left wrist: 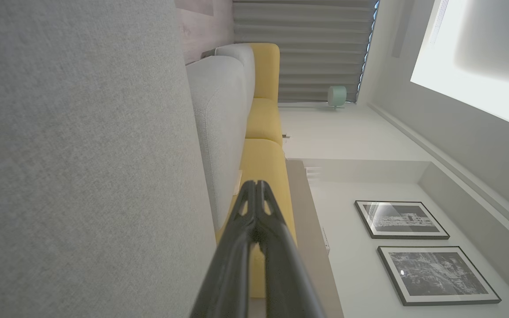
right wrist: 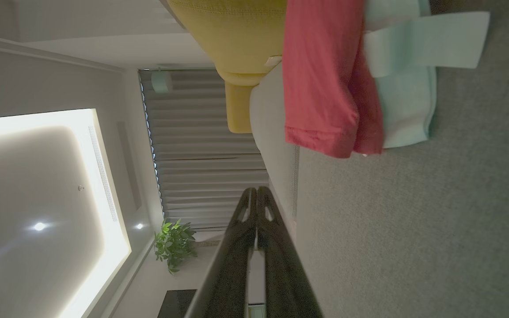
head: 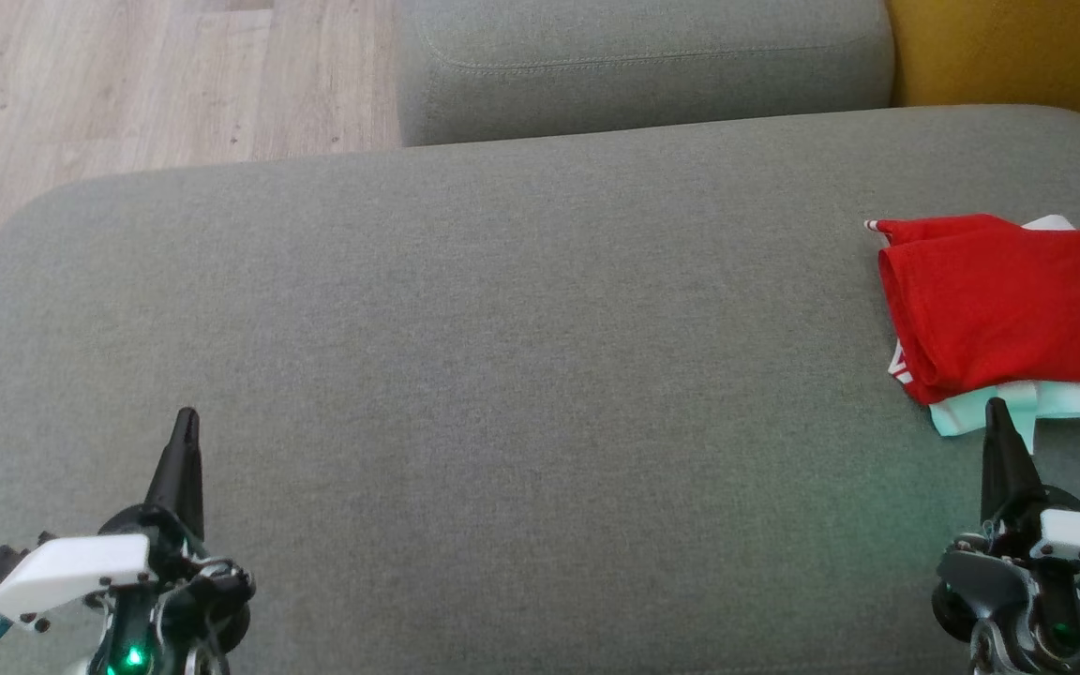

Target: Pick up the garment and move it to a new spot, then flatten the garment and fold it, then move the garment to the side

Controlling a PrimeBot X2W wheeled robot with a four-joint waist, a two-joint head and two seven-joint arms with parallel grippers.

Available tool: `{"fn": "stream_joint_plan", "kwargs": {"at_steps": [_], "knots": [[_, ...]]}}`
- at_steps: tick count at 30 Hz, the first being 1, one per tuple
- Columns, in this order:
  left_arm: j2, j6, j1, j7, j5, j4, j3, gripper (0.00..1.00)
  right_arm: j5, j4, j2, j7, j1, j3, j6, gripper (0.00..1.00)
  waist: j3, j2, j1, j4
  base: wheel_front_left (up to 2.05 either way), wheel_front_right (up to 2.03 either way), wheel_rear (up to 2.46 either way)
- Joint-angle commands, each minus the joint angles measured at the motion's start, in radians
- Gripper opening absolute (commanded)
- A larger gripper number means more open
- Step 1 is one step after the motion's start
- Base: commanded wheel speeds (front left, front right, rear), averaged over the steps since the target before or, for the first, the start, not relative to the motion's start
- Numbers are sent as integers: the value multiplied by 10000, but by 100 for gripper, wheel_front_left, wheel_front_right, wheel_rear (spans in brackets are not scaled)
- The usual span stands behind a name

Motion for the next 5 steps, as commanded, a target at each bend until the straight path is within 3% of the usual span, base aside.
{"fn": "stream_joint_plan", "kwargs": {"at_steps": [1, 5], "knots": [[99, -73, -559, 75, 40, -287, 343, 0, 22, -386, -71, 66, -554, 194, -7, 0, 0, 0, 0, 0, 0, 0, 0], [94, -73, -559, 80, 46, -287, 350, 0, 19, -386, -69, 69, -554, 191, -7, 0, 0, 0, 0, 0, 0, 0, 0]]}}
